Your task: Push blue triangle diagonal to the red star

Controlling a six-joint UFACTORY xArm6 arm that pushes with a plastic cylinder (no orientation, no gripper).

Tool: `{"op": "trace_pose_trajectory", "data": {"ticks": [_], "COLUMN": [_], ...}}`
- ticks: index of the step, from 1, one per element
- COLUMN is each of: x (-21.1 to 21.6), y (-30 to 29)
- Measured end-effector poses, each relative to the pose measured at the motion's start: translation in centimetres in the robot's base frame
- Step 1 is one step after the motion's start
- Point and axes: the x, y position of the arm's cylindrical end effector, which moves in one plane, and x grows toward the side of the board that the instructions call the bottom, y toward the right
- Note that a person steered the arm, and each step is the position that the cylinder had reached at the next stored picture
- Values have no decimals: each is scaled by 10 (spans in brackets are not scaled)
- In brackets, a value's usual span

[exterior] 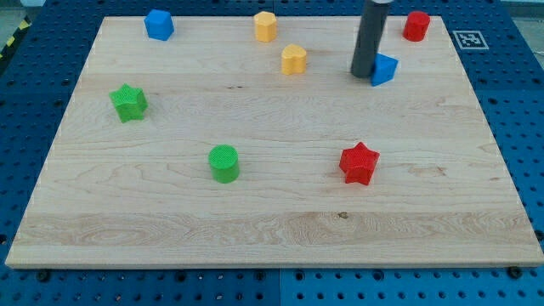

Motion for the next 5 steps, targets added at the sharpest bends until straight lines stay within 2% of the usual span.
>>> {"op": "trace_pose_trajectory", "data": {"ticks": [2,4,5], "x": [-26,-30,-25], "y": [10,50,49]}}
